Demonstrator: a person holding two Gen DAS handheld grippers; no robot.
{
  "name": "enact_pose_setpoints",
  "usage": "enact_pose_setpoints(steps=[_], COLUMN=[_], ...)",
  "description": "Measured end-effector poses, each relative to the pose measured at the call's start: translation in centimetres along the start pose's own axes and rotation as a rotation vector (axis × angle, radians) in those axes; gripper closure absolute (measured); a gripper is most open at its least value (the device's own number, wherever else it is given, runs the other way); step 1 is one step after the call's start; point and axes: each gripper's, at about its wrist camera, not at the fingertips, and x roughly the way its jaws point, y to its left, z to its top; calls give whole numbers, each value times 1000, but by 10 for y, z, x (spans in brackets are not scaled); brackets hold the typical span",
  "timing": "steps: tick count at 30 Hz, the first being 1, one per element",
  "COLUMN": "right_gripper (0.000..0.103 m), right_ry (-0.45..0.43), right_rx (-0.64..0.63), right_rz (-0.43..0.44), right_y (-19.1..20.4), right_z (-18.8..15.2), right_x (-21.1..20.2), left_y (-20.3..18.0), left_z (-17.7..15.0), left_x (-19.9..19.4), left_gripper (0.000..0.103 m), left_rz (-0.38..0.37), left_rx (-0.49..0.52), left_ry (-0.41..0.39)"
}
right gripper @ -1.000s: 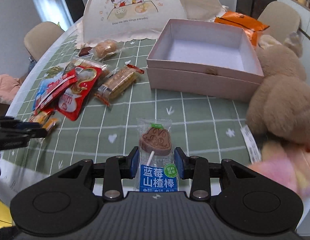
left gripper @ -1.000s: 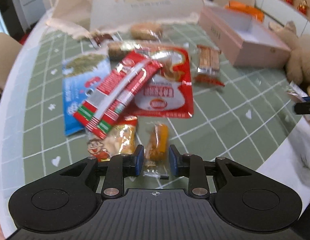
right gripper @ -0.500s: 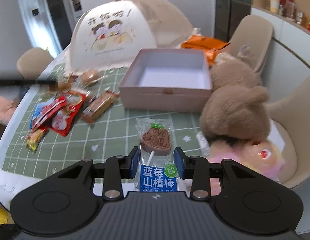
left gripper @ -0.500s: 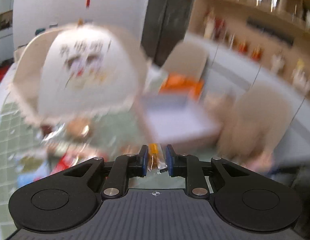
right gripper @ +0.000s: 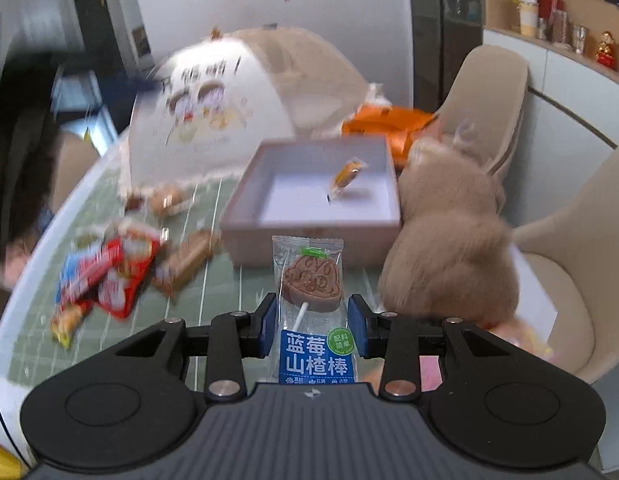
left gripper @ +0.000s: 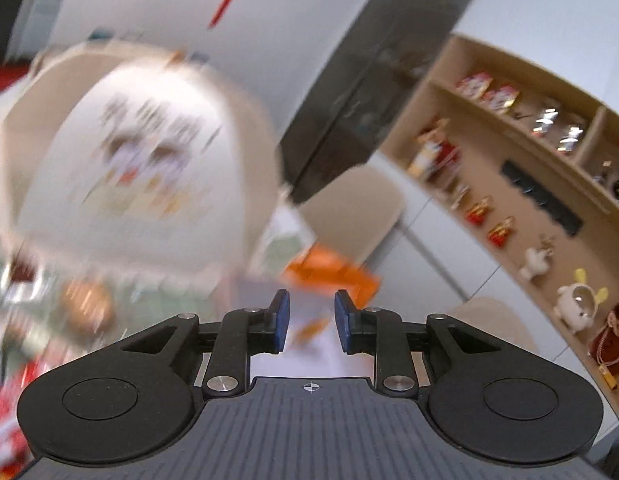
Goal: Organize snacks
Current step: 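Drop the orange candy into the pink box with the left tool while the right places the stick, then grasp the round wrapped bread bun with the right tool and lift it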
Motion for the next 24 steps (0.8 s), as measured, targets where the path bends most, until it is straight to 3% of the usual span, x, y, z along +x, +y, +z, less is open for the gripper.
enact_pose_setpoints(steps=[5,7,9,12,17,21,24], right_gripper=[62,24,23,23,23,23,23], right_ry=[-163,-217,-190,-143,12,149,156], right_rx=[-85,-79,-72,-113,-140,-141,-232], right_rz=[-56,-64,-95,-56,132,245,249], right_y=[6,7,11,29,76,124,173], right_z=[87,126,147,146,124,117,112], right_x=[7,31,58,85,129,170,195], left_y=[41,51,62,88,137,161,173], left_z=[-37,-45,-48,-55,-70,-69,-41], left_x=[2,-5,-19,-48,-80,-90,-90], left_gripper=[75,75,75,75,75,75,75], left_rz=[59,86,124,218,365,376,343], left_rx=[-130,-136,-130,-135,-203,-242,-207], left_ry=[90,94,87,65,76,71,18])
